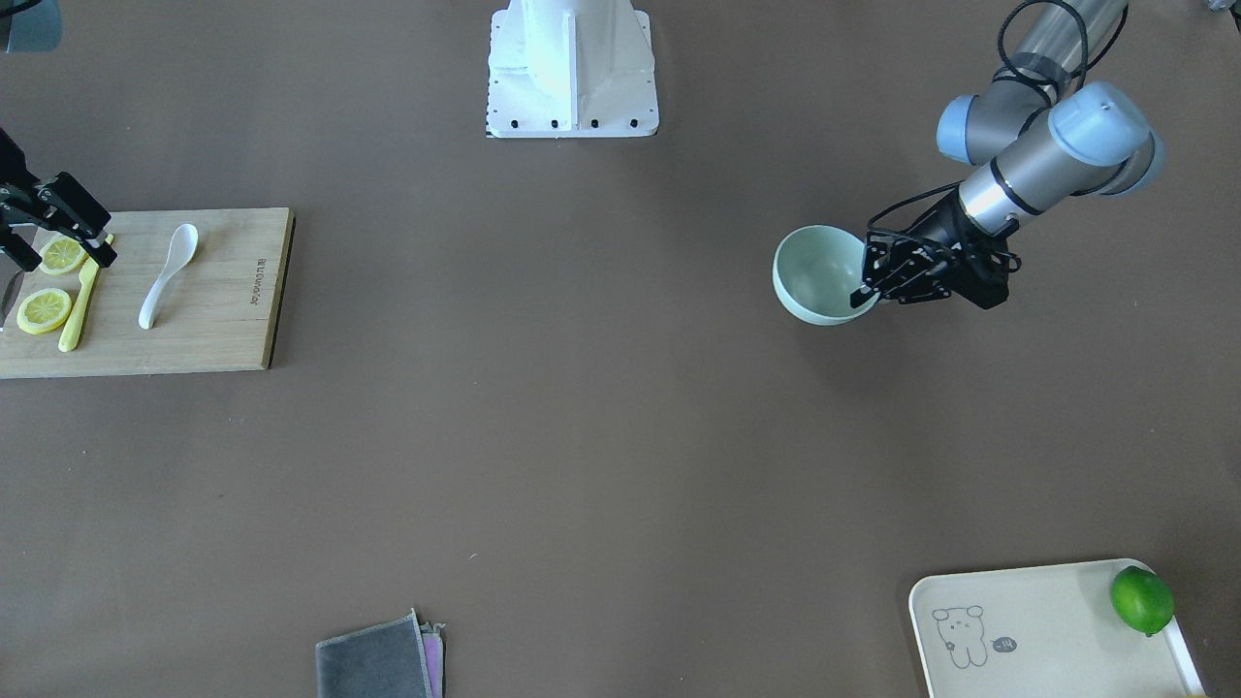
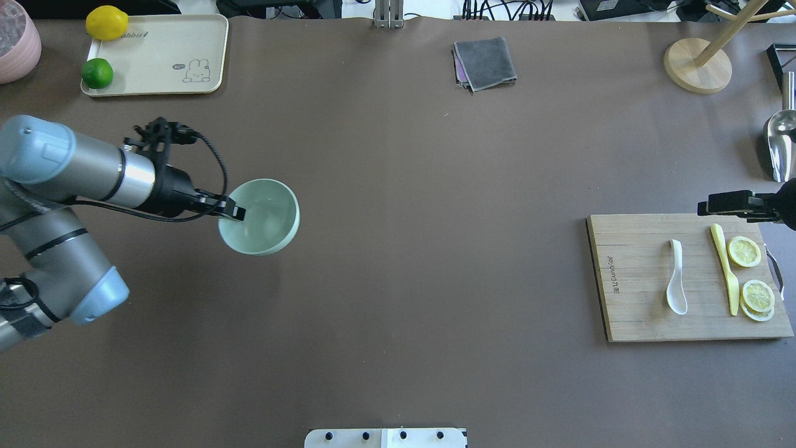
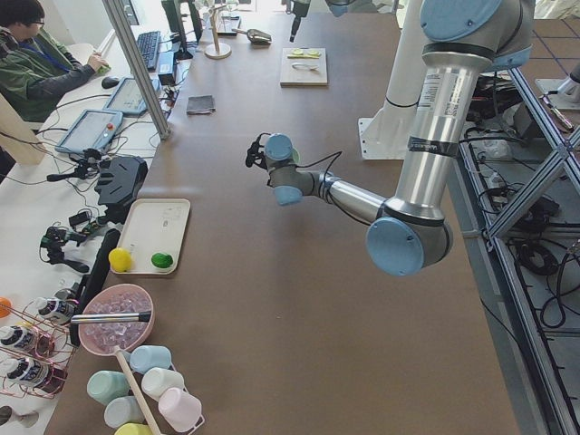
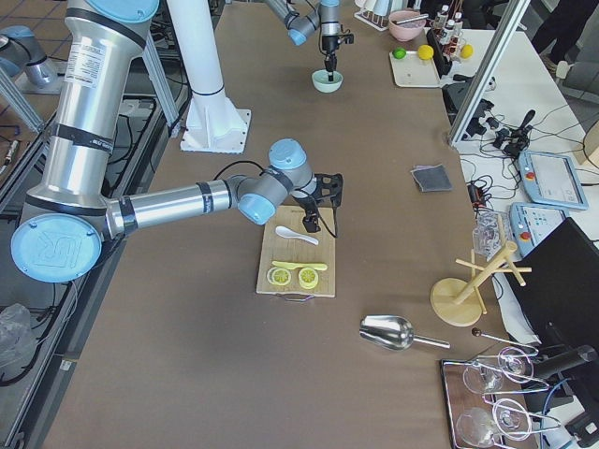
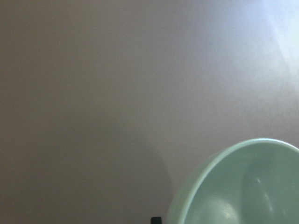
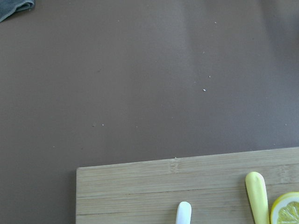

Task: Place spoon in bowl
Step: 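Reach the left gripper to the pale green bowl and grip its rim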

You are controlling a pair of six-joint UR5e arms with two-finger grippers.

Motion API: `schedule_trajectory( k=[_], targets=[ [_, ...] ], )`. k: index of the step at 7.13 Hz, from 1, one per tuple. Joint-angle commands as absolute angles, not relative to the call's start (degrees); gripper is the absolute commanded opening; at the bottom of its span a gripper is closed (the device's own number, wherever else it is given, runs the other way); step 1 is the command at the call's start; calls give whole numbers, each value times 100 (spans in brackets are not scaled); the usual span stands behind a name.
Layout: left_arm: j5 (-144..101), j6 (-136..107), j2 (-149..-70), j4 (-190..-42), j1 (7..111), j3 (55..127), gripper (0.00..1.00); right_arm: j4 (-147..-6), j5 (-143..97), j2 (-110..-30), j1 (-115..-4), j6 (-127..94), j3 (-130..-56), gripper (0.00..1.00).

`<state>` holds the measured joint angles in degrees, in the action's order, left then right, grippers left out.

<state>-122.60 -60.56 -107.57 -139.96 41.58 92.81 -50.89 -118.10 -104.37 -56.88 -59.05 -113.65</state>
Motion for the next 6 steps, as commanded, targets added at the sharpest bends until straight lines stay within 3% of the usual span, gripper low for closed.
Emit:
schedule_trajectory(
  k=[1,4,5,6],
  targets=[
    [-11011,-6406,-11547,-13073,3221,9281,0,-5089,-11804,-10424,-5687,-5906,-11364,100],
    [-10048,-6820,-12514,-12095,2322,9089,0,-5089,-11812,-10415,-5687,-5906,-11364,100],
    [-9994,-6812,-12524,-12102,2312,9036,20,-5089,-11812,-10406,-5678,-5889,-11364,100],
    [-9976,-6768,-12516,-12094,2312,9035,88,-5089,-11812,-10406,-5678,-5880,-11364,100]
  ],
)
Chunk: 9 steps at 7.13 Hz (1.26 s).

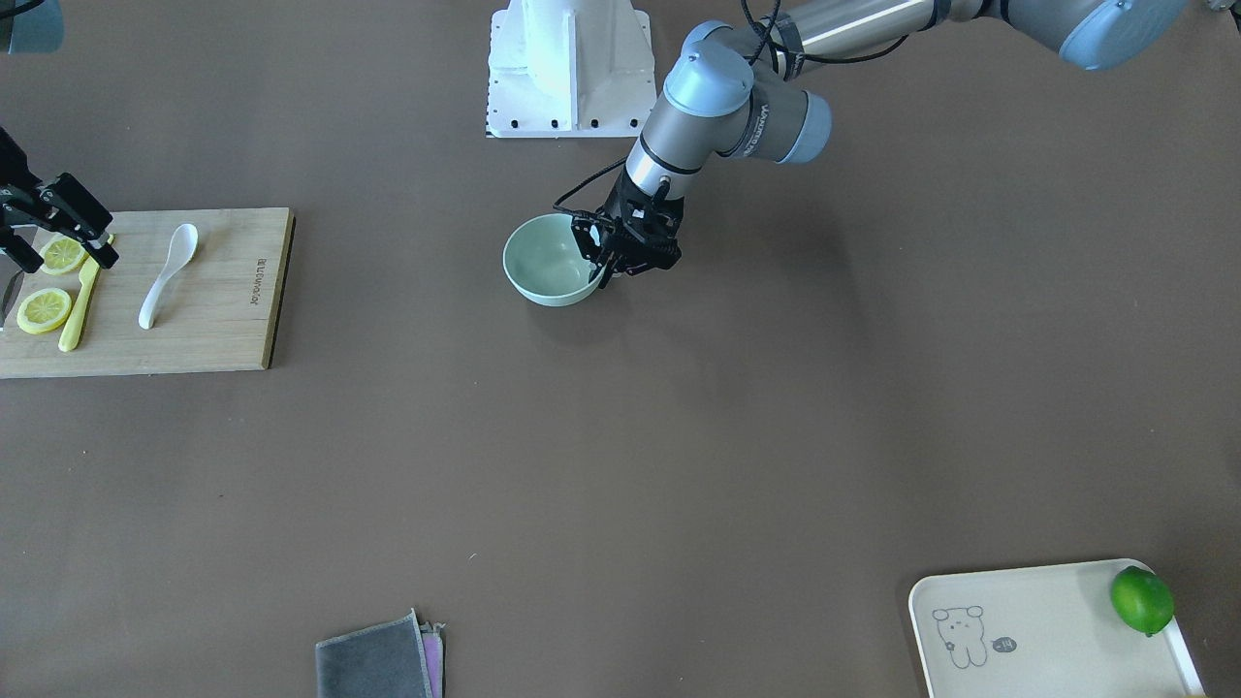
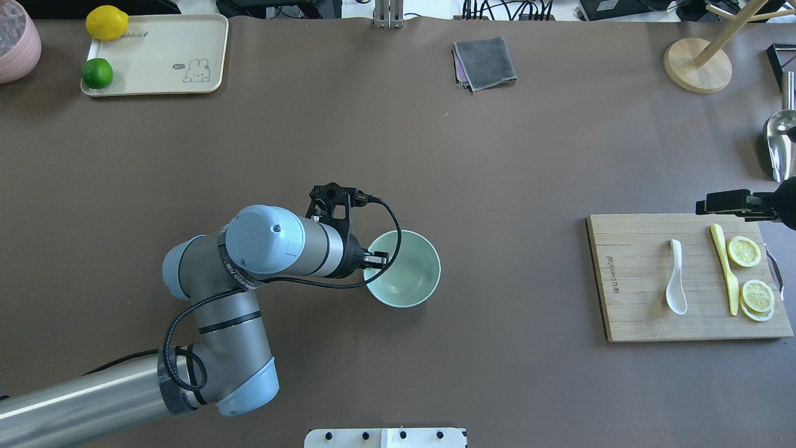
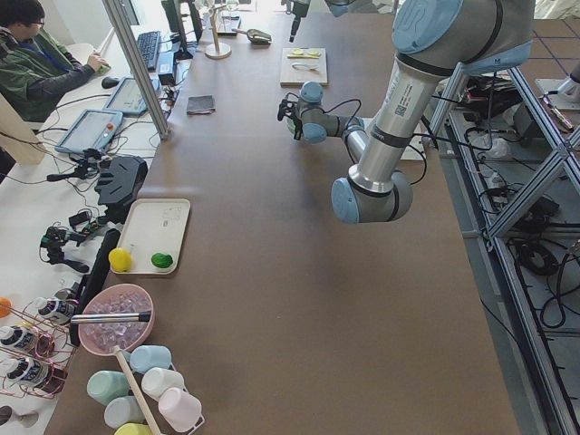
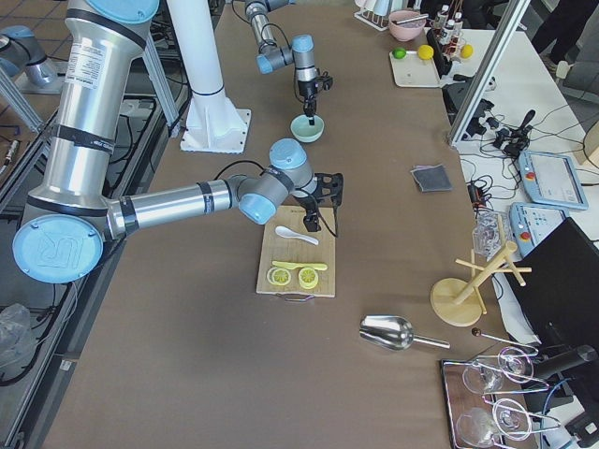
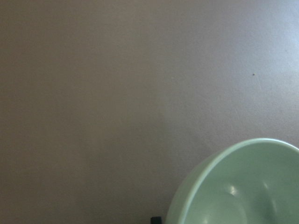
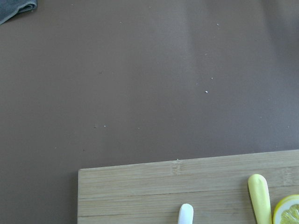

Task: Place spoon in bowl
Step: 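Reach the left gripper to the pale green bowl and grip its rim, then slide the bowl toward the table center with the left gripper, then release, then withdraw the left arm while lowering the right gripper onto the white spoon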

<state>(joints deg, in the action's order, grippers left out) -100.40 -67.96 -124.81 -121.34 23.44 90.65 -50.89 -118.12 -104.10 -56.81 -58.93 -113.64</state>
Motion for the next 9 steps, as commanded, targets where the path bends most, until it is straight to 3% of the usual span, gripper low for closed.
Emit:
schedule_trajectory(
  k=[1,2,5,7,9],
  targets=[
    [-9984,-6759,-12490,-12094,2364,9113,98,-5089,-11812,-10406,-5669,-5906,-11364,100],
    [-10237,-6698,-12385,-12015,2799,9384,98,-5089,-11812,-10406,-5669,-5915,-11364,100],
    [-13368,-4450,-10607,-11874,5729,10186,98,-5089,-11795,-10502,-5573,-5924,-11399,99],
    [-14087,-1718,-9610,-11665,7217,9794,98,-5089,-11315,-10748,-5153,-6325,-11470,97],
    [-14142,-802,-9291,-11654,7663,9519,98,-5098,-10358,-10880,-4267,-7298,-11461,93]
  ],
)
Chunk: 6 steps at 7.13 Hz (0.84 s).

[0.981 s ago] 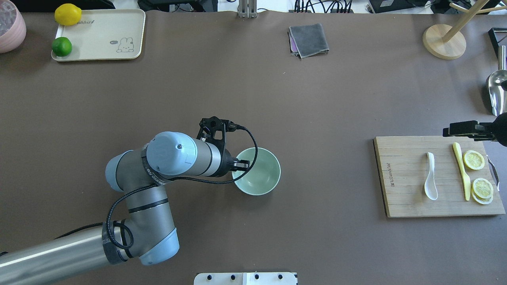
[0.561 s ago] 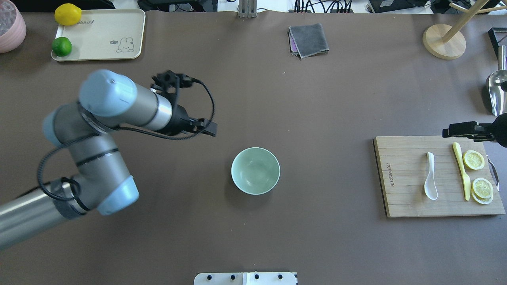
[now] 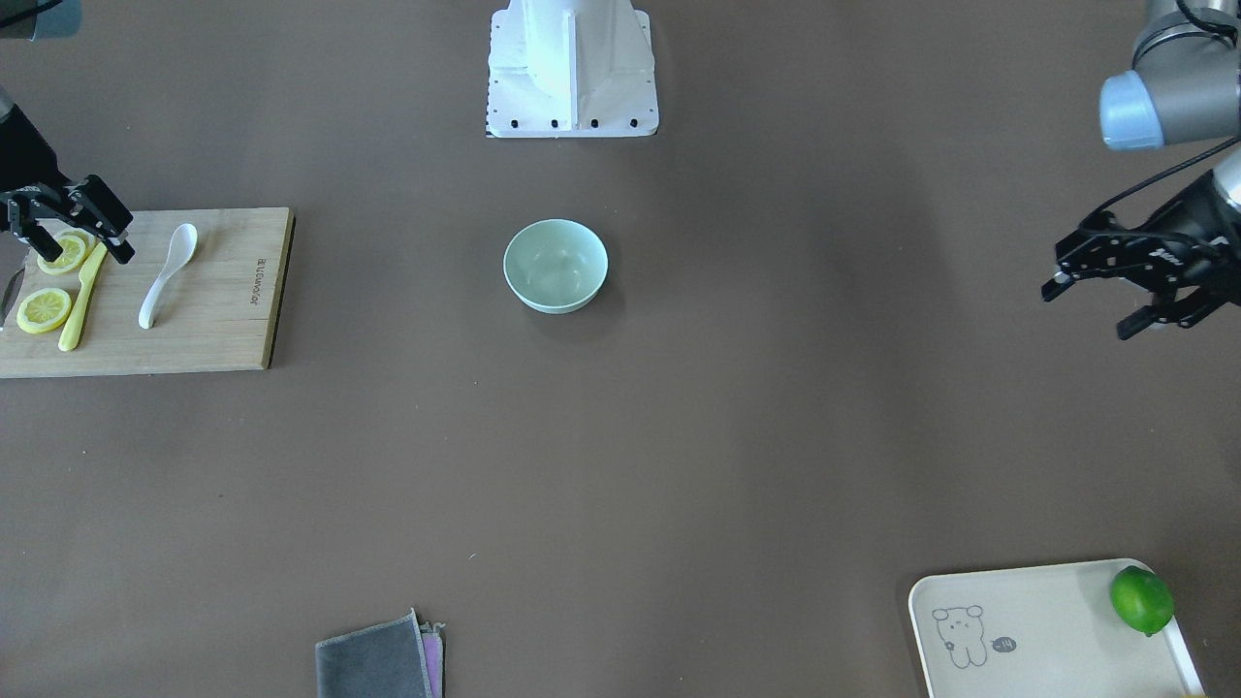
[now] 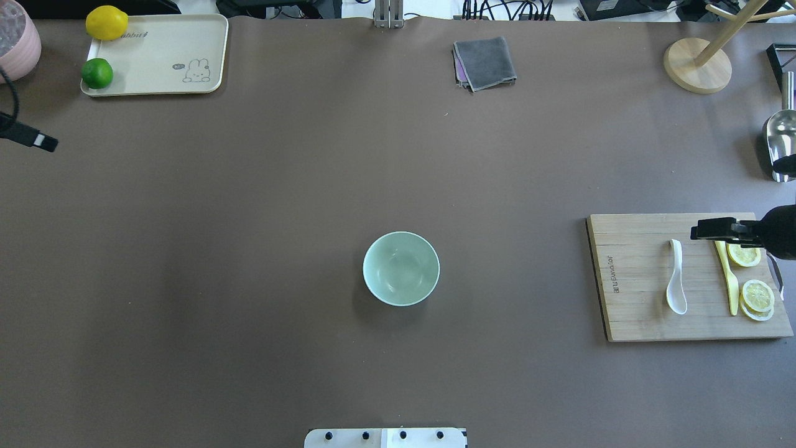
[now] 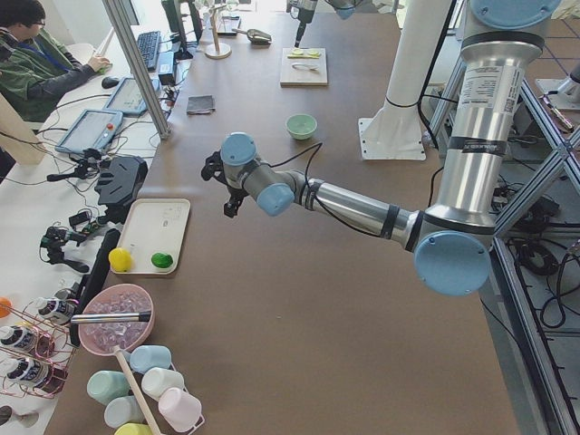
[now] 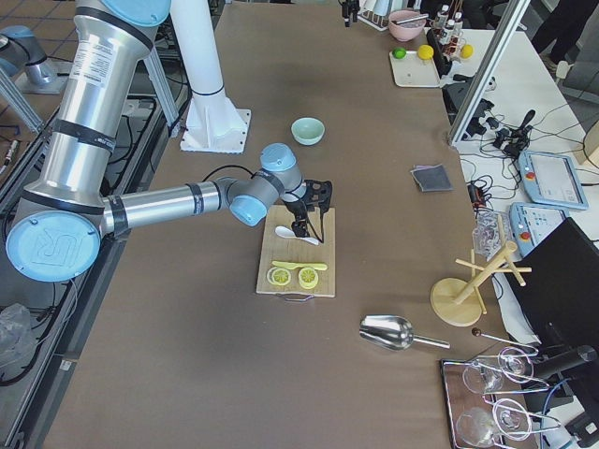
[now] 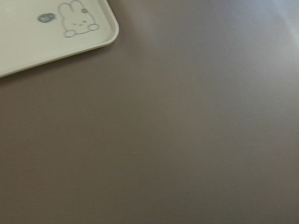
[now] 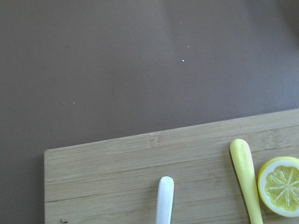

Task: Place spoon in bowl
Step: 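Withdraw the left arm while lowering the right gripper onto the white spoon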

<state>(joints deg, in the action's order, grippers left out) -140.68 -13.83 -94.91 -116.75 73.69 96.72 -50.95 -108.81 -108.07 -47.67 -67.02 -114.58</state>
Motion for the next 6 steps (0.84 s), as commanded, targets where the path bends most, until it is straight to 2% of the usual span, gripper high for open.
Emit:
schedule_trajectory(
  k=[1,6],
  targets=[
    [-14142,-782,-9212,-11680,7673,9527,98,-5098,-10101,-10881,-4045,-7478,-11383,90],
    [-14124,-782,-9202,-11698,7682,9527,98,-5089,-9589,-10591,-3551,-8015,-10978,70]
  ],
)
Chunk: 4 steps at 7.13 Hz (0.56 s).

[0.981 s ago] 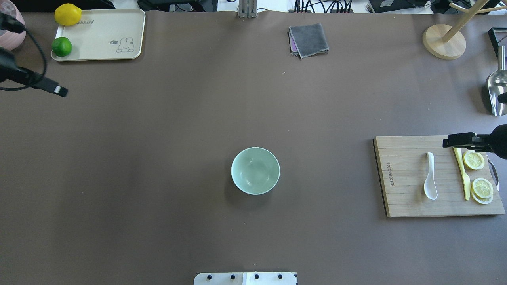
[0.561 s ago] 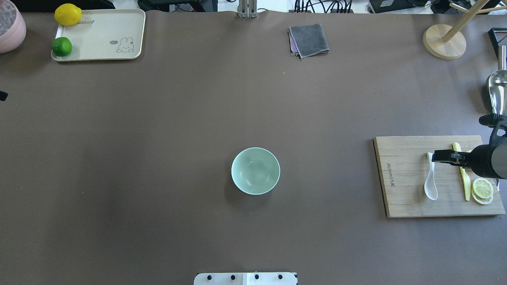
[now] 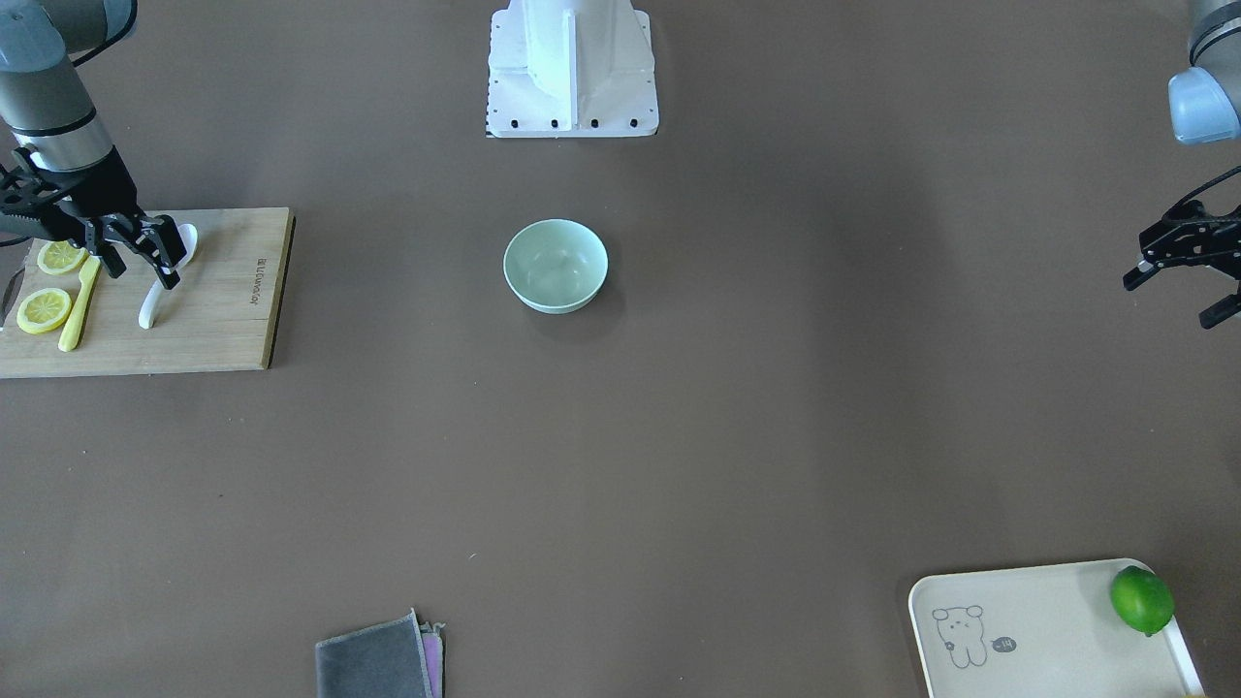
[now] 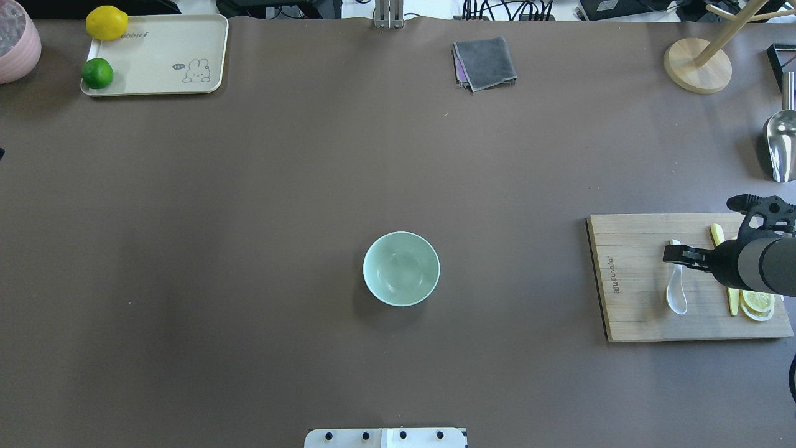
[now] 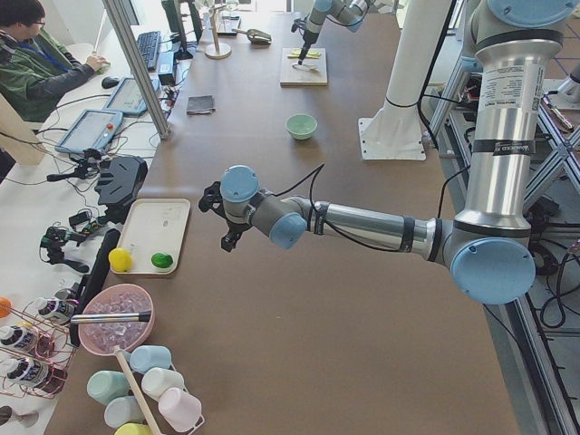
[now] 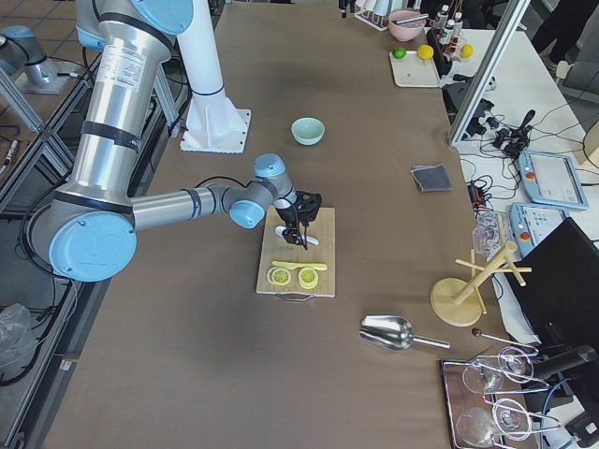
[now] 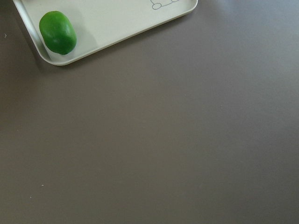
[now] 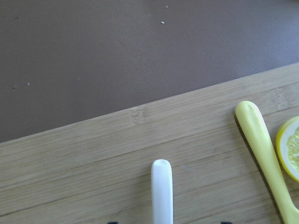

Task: Place spoon in bowl
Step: 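Withdraw the left arm while lowering the right gripper onto the white spoon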

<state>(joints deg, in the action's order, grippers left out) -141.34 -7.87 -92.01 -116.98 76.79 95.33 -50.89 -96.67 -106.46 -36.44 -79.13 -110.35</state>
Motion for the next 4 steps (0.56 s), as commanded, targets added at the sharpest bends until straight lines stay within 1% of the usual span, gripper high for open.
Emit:
schedule_trajectory(
  k=[1,2,3,4],
  targets=[
    [-14133,-791,-9193,-11698,7673,9536,98,-5089,-9476,-10591,-3455,-8068,-10943,62],
    [-14124,-782,-9193,-11698,7682,9527,98,-5089,-9466,-10591,-3437,-8086,-10942,49],
    [-14107,-791,-9167,-11698,7673,9527,98,-5089,-9466,-10591,-3437,-8147,-10934,26],
    [-14098,-782,-9158,-11707,7682,9536,98,-5089,-9466,-10591,-3428,-8191,-10942,0]
  ],
)
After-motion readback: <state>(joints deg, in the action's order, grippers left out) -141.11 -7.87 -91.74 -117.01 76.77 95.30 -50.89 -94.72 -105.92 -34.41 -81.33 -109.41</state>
